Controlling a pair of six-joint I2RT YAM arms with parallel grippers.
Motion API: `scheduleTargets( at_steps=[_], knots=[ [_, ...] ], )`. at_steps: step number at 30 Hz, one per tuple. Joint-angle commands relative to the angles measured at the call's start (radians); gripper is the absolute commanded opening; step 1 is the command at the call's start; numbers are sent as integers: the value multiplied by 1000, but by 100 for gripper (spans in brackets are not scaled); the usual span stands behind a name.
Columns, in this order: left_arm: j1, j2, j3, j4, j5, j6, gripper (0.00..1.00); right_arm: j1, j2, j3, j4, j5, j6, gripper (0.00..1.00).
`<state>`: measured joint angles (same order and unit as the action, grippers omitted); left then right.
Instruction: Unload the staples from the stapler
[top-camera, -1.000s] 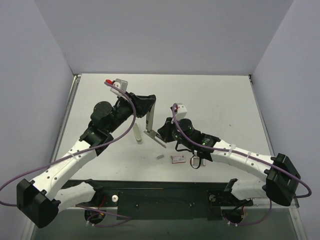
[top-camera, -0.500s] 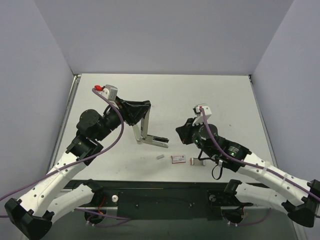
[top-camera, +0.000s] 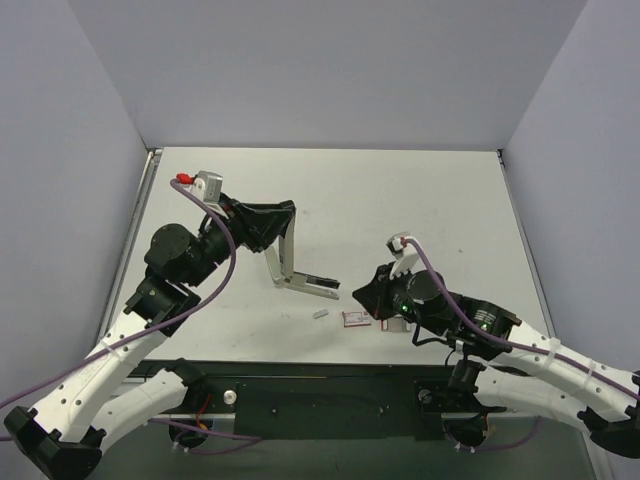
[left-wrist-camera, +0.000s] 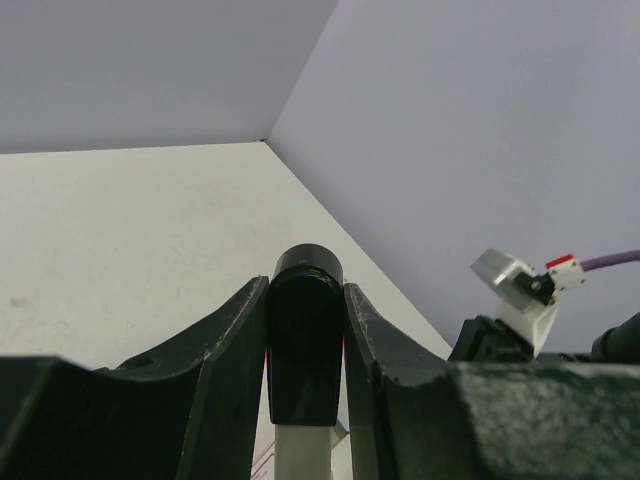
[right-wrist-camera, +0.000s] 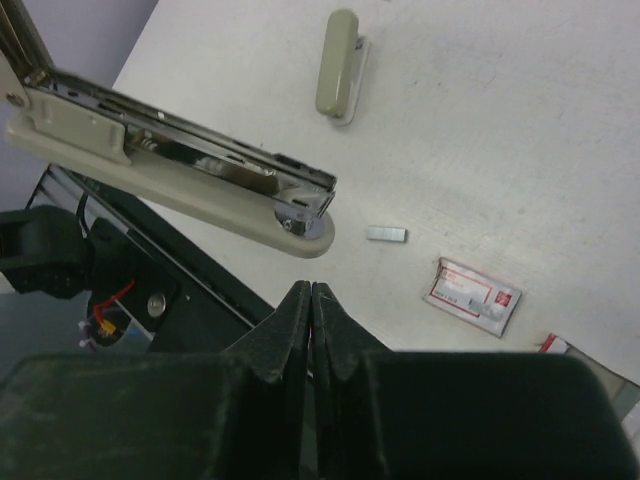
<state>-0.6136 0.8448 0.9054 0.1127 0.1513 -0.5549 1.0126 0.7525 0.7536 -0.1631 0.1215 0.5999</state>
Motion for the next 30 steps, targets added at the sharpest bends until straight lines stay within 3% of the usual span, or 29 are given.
scheduleTargets(
  at_steps=[1, 10, 16, 21, 30],
  knots=[
    [-2, -29, 27, 61, -74, -115, 0, 70, 45, -40, 16, -45, 50, 0],
    [-2, -70, -3, 21, -197, -214, 0, 127, 157, -68, 154, -86, 127, 0],
    [-2, -107, -46, 4, -239, -283, 0, 142, 208, -37, 166, 1, 126, 0],
    [-2, -134, -68, -11, -207, -316, 0, 144, 212, -22, 134, 119, 104, 0],
    [-2, -176, -131, -8, -164, -372, 0, 142, 220, -5, 154, 196, 74, 0]
  ],
)
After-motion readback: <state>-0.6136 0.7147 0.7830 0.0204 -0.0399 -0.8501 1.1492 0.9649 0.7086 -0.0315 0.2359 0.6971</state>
